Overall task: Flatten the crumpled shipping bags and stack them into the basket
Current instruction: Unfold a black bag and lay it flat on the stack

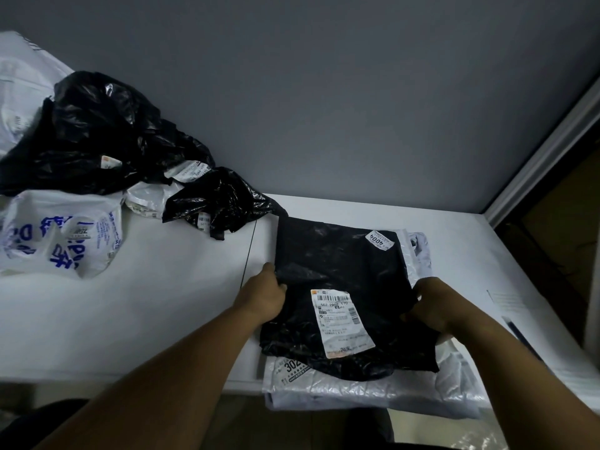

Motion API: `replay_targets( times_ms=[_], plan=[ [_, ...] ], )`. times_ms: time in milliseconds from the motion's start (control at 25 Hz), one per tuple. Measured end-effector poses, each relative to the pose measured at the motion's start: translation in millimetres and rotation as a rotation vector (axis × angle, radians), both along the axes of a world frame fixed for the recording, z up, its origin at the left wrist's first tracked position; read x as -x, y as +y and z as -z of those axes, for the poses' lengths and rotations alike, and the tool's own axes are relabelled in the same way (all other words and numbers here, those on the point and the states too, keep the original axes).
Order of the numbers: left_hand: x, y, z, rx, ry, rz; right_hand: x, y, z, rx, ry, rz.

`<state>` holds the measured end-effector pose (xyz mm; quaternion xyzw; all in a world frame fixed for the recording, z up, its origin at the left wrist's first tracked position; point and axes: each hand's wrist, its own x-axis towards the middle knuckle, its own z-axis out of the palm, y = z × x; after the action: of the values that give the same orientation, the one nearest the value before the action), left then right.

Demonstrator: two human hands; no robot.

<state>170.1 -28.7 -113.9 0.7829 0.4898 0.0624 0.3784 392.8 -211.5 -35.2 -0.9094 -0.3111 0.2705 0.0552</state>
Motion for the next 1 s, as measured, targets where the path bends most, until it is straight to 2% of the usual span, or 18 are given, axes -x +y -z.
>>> replay_targets(
  times_ms=[80, 200, 240, 320, 400, 480, 560, 680, 840, 1000],
  plan=[
    [0, -2, -1, 0.012, 0.016, 0.063, 0, -2, -4, -0.037, 0.086, 0.081],
    [-1, -5, -7, -0.022, 0.169, 0.135, -1, -5, -9, -0.051, 0.175, 0.175],
    [-2, -5, -10, -0.109, 0.212, 0.119, -2, -5, -8, -0.015, 0.124, 0.154],
    [-8, -3, -17, -0.310, 0.185, 0.046, -2, 1, -1, 0.035, -0.150, 0.056],
    [-22, 3, -18, -0.403, 0.049, 0.036, 6, 19, 10, -0.108, -0.400, -0.062],
    [-41, 10, -12, -0.413, 0.001, 0.072, 19, 49, 21, -0.260, -0.500, -0.180],
    [-60, 17, -1, -0.415, 0.042, 0.106, 22, 80, 37, -0.258, -0.514, -0.262],
    [-84, 27, 18, -0.423, 0.140, 0.157, 8, 109, 66, -0.144, -0.484, -0.294],
    [-99, 29, 36, -0.346, 0.286, 0.188, -11, 114, 99, -0.049, -0.505, -0.295],
    [-102, 29, 54, -0.388, 0.346, 0.205, -20, 111, 124, -0.029, -0.488, -0.283]
  ],
)
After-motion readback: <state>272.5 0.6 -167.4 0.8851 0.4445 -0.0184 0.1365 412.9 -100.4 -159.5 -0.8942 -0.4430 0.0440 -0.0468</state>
